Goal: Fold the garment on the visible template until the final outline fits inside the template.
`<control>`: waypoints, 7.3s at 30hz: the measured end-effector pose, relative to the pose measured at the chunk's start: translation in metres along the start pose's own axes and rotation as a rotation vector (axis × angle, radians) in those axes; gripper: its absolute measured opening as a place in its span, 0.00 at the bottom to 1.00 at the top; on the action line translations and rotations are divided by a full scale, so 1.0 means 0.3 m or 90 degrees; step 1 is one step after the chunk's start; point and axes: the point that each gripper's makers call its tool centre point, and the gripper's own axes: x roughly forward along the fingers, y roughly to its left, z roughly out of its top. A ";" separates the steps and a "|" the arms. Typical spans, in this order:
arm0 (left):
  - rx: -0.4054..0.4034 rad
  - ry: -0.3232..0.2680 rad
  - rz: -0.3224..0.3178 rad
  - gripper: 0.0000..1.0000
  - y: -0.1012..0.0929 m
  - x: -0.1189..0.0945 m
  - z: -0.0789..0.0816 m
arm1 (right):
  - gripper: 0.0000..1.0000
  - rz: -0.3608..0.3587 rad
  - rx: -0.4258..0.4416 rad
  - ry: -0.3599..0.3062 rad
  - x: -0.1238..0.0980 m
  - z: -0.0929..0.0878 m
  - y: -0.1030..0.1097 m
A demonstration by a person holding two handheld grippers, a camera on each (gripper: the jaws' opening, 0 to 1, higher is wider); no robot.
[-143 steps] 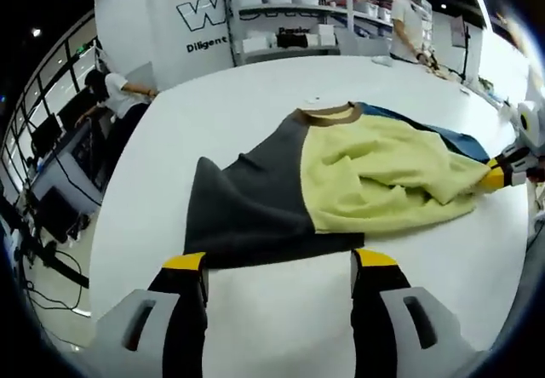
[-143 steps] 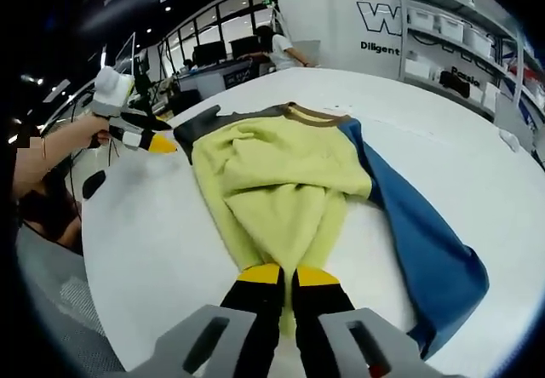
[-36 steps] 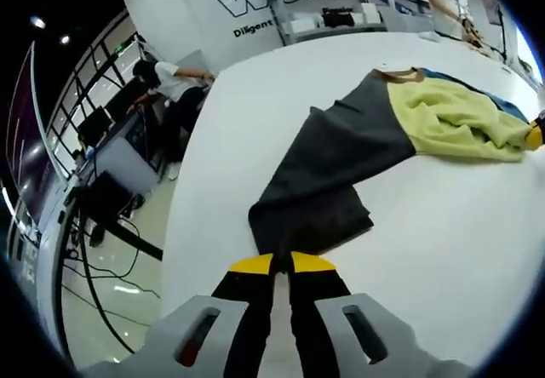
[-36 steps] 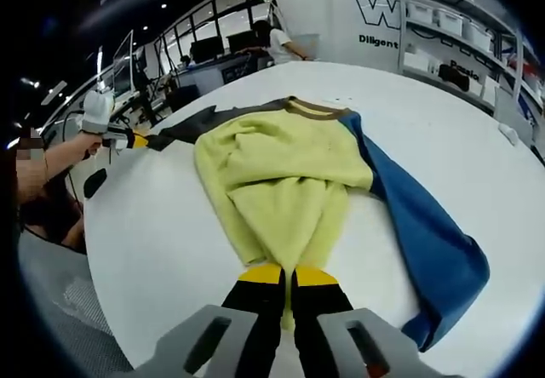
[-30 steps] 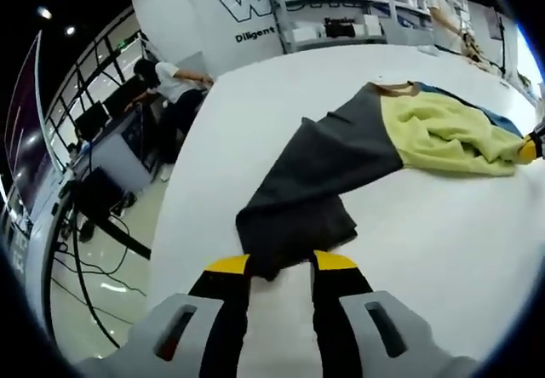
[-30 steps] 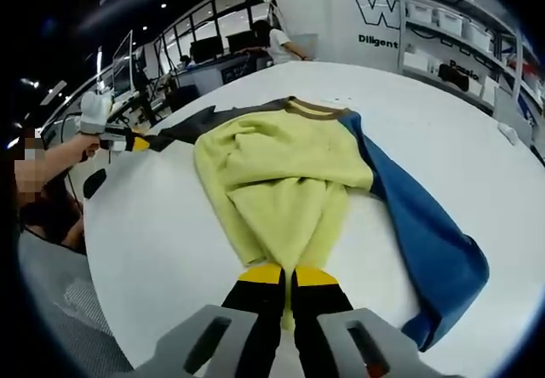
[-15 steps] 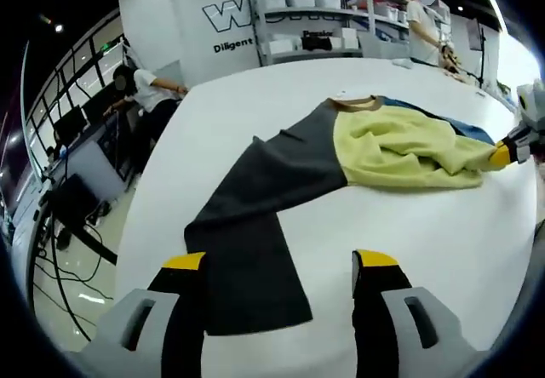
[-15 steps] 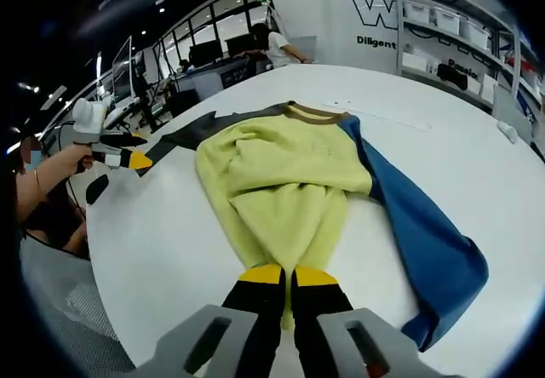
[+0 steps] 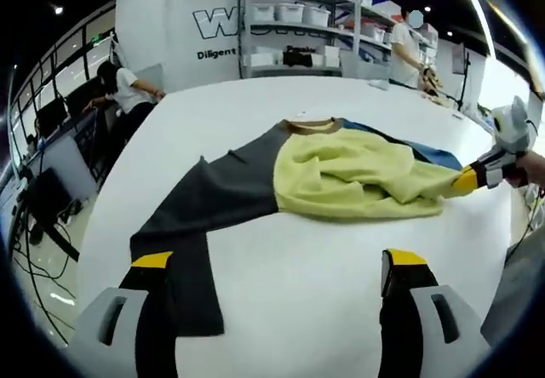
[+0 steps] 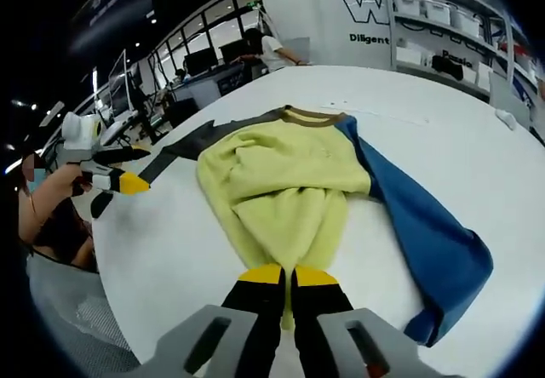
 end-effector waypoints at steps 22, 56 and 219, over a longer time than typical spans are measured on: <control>0.046 -0.005 -0.143 0.84 -0.406 0.091 0.047 | 0.00 -0.004 0.054 -0.019 -0.010 0.045 -0.061; 0.194 0.015 -0.169 0.35 -0.742 0.287 -0.010 | 0.00 0.009 0.135 -0.035 0.018 0.074 -0.082; 0.217 0.057 -0.079 0.06 -0.103 -0.276 -0.273 | 0.00 -0.108 0.028 0.122 -0.330 -0.320 0.012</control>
